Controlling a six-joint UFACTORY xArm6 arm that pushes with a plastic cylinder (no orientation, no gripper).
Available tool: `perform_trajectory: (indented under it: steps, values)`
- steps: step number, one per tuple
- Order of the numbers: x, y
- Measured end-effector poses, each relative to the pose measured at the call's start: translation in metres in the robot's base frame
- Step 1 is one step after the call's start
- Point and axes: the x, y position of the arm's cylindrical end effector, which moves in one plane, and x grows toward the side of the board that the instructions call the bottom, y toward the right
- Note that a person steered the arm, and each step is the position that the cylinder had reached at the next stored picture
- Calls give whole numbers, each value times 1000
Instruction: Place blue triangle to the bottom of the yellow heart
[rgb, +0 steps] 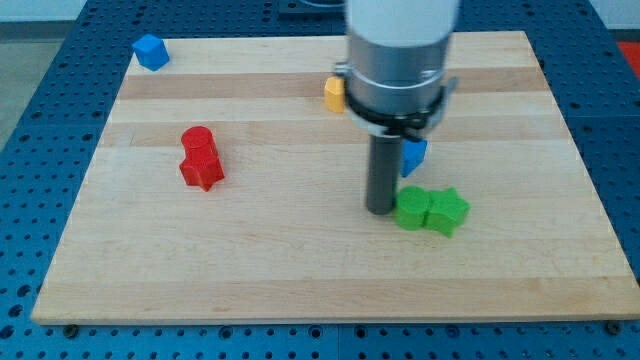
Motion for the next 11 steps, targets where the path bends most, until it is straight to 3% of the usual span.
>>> perform_trajectory:
  steps: [5, 7, 9, 11]
  values:
    - [-100, 35]
    - [-109, 92]
    - [-146, 52]
    - [-118, 9]
